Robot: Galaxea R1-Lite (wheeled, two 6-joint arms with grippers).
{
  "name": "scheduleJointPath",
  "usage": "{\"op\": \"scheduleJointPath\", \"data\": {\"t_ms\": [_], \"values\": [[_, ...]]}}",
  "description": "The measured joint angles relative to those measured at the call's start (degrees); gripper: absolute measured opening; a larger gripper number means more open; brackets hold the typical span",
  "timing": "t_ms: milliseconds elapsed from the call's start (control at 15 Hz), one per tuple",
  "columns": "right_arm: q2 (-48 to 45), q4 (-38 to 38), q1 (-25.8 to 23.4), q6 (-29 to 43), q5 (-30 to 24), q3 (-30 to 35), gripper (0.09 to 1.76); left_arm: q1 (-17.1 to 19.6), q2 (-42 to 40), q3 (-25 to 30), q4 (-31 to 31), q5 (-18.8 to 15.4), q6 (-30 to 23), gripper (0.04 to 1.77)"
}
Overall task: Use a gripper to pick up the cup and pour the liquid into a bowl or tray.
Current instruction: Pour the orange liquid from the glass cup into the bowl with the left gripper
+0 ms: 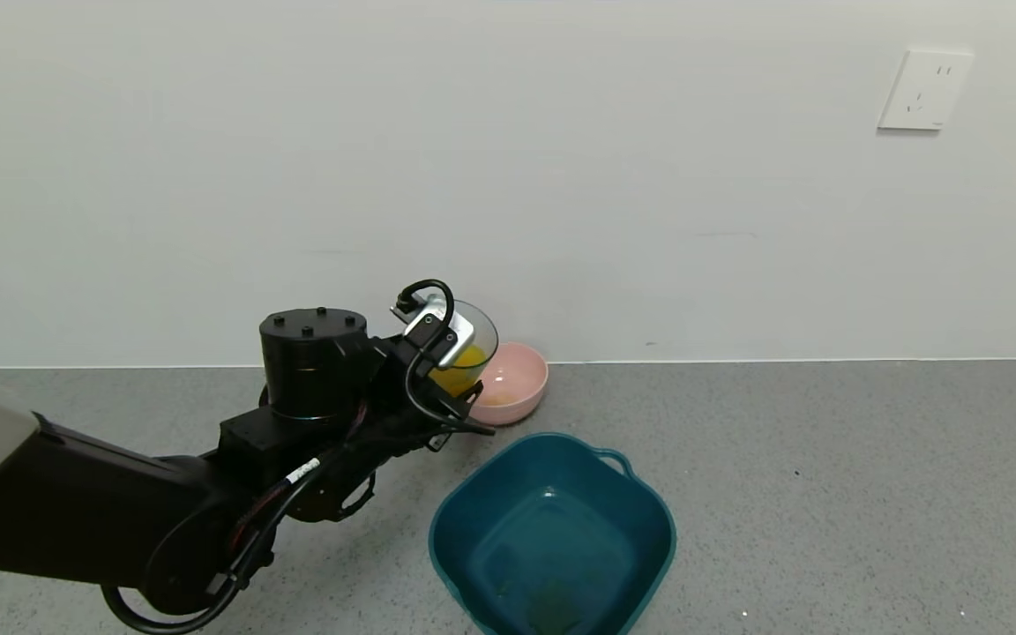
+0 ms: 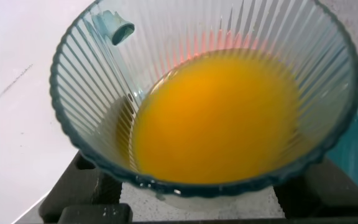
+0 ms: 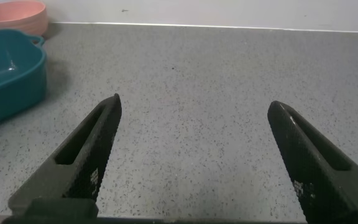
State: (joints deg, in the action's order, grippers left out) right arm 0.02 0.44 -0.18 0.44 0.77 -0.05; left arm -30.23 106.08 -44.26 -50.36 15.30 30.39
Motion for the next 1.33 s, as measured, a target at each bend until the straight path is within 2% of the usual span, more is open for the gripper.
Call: {"op": "scheduleJointPath", "data": {"t_ms": [267,533,933,1333], "values": [[0.0,0.0,0.0,0.0,0.0,0.0,1.71,-1.3,-0.8,2.2,-0.3,-1.5,5.3,1.32],[0.0,0.0,0.0,0.0,0.0,0.0,1.71,-3.1,-1.6,3.7,-0.2,-1.7,9.2,1.32],[0.0,0.0,0.0,0.0,0.0,0.0,1.71,-5.3,-1.4,5.0,-0.1,-1.6,13.5,1.32],[0.0,0.0,0.0,0.0,0.0,0.0,1.71,-5.8,-1.1,5.2,0.4,-1.6,17.0,1.32]]}}
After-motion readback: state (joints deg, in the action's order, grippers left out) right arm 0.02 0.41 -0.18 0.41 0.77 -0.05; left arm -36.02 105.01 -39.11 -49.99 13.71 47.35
